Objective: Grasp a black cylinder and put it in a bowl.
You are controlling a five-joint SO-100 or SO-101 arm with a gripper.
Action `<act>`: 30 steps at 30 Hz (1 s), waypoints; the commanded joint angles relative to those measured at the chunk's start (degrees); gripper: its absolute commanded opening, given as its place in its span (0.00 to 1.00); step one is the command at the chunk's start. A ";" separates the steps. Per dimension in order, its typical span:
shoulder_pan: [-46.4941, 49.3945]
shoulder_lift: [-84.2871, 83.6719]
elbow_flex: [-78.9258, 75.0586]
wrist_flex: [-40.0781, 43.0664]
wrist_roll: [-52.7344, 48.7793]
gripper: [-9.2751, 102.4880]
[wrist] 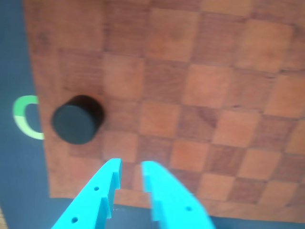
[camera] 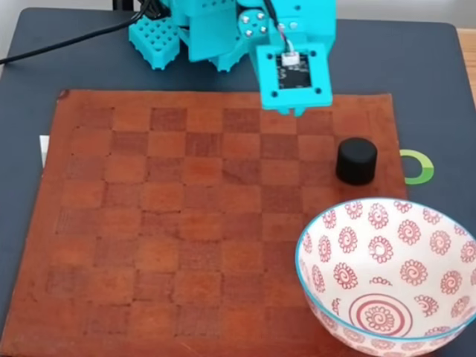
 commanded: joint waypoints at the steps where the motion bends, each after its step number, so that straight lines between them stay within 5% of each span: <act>1: -3.78 -0.88 -3.52 -0.53 2.90 0.19; 7: -9.40 -4.83 -7.29 -1.41 5.19 0.25; 13: -13.18 -9.58 -6.68 -11.69 5.10 0.33; 30: -15.38 -21.27 -6.68 -16.35 5.01 0.34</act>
